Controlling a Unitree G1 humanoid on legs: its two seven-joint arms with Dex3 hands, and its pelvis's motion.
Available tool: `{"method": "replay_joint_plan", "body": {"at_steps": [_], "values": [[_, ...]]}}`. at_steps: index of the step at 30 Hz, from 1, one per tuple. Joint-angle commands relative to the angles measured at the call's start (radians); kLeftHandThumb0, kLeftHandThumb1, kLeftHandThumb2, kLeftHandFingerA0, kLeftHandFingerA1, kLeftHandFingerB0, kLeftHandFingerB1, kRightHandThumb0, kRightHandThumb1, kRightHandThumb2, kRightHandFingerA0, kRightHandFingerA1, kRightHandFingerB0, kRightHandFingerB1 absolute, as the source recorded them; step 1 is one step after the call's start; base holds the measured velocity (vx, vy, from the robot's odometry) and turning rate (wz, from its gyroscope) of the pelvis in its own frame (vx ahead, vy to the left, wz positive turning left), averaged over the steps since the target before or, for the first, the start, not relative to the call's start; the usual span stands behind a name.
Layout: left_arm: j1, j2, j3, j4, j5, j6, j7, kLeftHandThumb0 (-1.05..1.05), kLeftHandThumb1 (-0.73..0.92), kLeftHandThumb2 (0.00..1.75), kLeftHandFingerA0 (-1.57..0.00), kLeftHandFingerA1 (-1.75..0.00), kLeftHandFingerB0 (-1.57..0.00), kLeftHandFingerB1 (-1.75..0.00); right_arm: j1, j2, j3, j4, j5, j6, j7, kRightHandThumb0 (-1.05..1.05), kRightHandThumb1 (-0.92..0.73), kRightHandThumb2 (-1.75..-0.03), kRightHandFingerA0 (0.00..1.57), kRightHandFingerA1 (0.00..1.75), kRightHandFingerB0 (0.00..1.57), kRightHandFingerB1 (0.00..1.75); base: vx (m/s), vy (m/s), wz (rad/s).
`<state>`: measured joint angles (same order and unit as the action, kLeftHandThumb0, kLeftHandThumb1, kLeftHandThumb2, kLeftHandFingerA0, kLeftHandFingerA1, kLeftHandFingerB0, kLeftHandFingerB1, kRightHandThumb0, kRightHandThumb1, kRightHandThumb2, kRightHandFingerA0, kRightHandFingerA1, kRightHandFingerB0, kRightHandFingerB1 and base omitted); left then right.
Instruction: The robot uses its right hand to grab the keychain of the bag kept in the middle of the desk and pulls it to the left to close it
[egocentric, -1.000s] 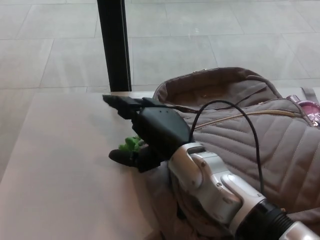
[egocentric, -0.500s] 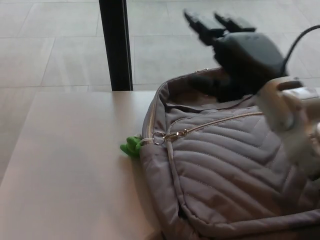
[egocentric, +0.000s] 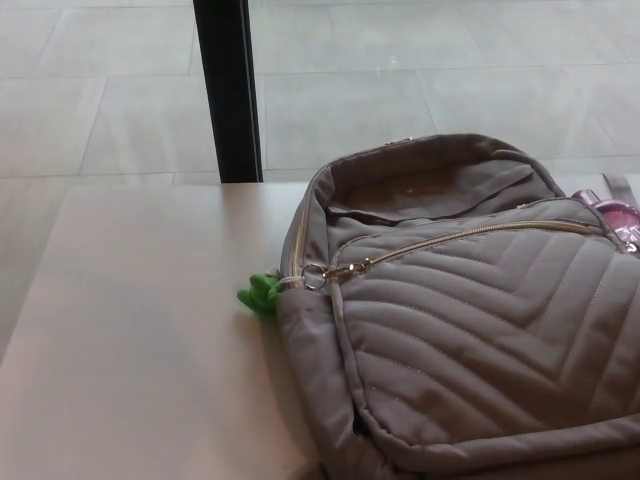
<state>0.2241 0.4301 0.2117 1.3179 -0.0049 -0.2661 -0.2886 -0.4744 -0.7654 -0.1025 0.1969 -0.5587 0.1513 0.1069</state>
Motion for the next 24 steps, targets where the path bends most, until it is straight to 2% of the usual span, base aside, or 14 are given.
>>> {"method": "replay_joint_plan", "body": {"at_steps": [1, 2, 3, 4, 5, 7, 8, 9, 11, 12, 15, 17, 18, 24], "values": [[0.044, 0.024, 0.009, 0.017, 0.001, 0.003, 0.000, -0.93, 0.92, 0.77, -0.48, -0.67, -0.34, -0.51, 0.627, -0.160, -0.958, 0.616, 0.477, -0.096, -0.052, -0.97, -0.86, -0.66, 0.00, 0.00, 0.00, 0.34, 0.00, 0.000, 0.00], [0.044, 0.025, 0.012, 0.016, -0.003, -0.003, -0.004, -0.89, 0.92, 0.79, -0.51, -0.68, -0.32, -0.48, 0.641, -0.142, -0.964, 0.636, 0.502, -0.107, -0.060, -0.89, -0.83, -0.78, 0.00, 0.00, 0.00, 0.29, 0.00, 0.000, 0.00], [0.045, 0.023, 0.023, 0.015, -0.013, -0.003, 0.000, -0.88, 0.92, 0.78, -0.53, -0.67, -0.33, -0.47, 0.656, -0.111, -0.970, 0.659, 0.530, -0.126, -0.083, -1.04, -0.73, -1.12, 0.00, 0.19, 0.00, 0.20, 0.00, 0.000, 0.00], [0.045, 0.023, 0.030, 0.014, -0.021, 0.003, -0.003, -0.87, 0.92, 0.77, -0.50, -0.67, -0.33, -0.49, 0.662, -0.095, -0.973, 0.688, 0.554, -0.140, -0.091, -0.94, -0.82, -0.77, 0.00, 0.00, 0.01, 0.29, 0.00, 0.000, 0.00], [0.045, 0.024, 0.034, 0.014, -0.025, 0.010, -0.008, -0.86, 0.92, 0.79, -0.52, -0.66, -0.31, -0.45, 0.671, -0.067, -0.980, 0.734, 0.597, -0.157, -0.088, -1.05, -0.69, -1.11, 0.00, 0.21, 0.07, 0.13, 0.00, 0.000, 0.00], [0.042, 0.027, 0.031, 0.017, -0.020, 0.016, -0.006, -0.90, 0.92, 0.82, -0.51, -0.66, -0.32, -0.49, 0.686, -0.019, -0.989, 0.762, 0.637, -0.185, -0.085, -1.04, -0.71, -1.08, 0.00, 0.21, 0.06, 0.12, 0.00, 0.000, 0.00], [0.036, 0.027, 0.028, 0.017, -0.017, 0.018, -0.005, -0.83, 0.80, 1.16, -0.48, -0.70, -0.29, -0.56, 0.692, 0.024, -0.977, 0.807, 0.661, -0.211, -0.090, -0.95, -0.68, -1.05, 0.00, 0.24, 0.03, 0.16, 0.00, 0.000, 0.00], [0.034, 0.025, 0.027, 0.017, -0.016, 0.018, -0.005, -0.83, 0.80, 1.16, -0.48, -0.70, -0.29, -0.56, 0.692, 0.033, -0.973, 0.827, 0.665, -0.220, -0.090, -0.95, -0.68, -1.05, 0.00, 0.24, 0.03, 0.16, 0.00, 0.000, 0.00], [0.032, 0.019, 0.042, 0.016, -0.032, 0.022, -0.005, -0.85, 0.79, 1.16, -0.51, -0.70, -0.30, -0.56, 0.683, 0.052, -0.971, 0.828, 0.669, -0.200, -0.088, -0.94, -0.67, -1.05, 0.00, 0.25, 0.08, 0.15, 0.00, 0.000, 0.00], [0.032, 0.023, 0.049, 0.013, -0.040, 0.022, -0.013, -0.89, 0.92, 0.78, -0.49, -0.69, -0.31, -0.50, 0.684, 0.077, -0.943, 0.847, 0.656, -0.191, -0.090, -0.96, -0.72, -1.09, 0.00, 0.24, 0.10, 0.09, 0.00, 0.000, 0.00], [0.026, 0.022, 0.069, 0.014, -0.058, 0.028, -0.014, -0.87, 0.92, 0.79, -0.54, -0.67, -0.31, -0.46, 0.687, 0.134, -0.938, 0.849, 0.666, -0.121, -0.045, -0.97, -0.75, -1.10, 0.00, 0.25, 0.00, 0.05, 0.00, 0.000, 0.00], [0.023, 0.022, 0.073, 0.015, -0.057, 0.033, -0.007, -0.86, 0.92, 0.80, -0.53, -0.67, -0.31, -0.46, 0.672, 0.144, -0.968, 0.870, 0.689, -0.121, -0.044, -0.98, -0.72, -1.06, 0.00, 0.20, 0.10, 0.04, 0.00, 0.000, 0.00], [0.024, 0.020, 0.085, 0.013, -0.069, 0.035, -0.019, -0.87, 0.92, 0.79, -0.50, -0.70, -0.30, -0.47, 0.670, 0.154, -0.973, 0.875, 0.689, -0.129, -0.056, -0.92, -0.67, -1.05, 0.00, 0.27, 0.09, 0.14, 0.00, 0.000, 0.00], [0.025, 0.023, 0.117, 0.015, -0.086, 0.049, -0.022, -0.85, 0.92, 0.78, -0.43, -0.70, -0.28, -0.48, 0.643, 0.191, -0.978, 0.909, 0.701, -0.162, 0.026, -0.86, -0.64, -1.02, 0.00, 0.32, 0.02, 0.19, 0.00, 0.000, 0.00]]}}
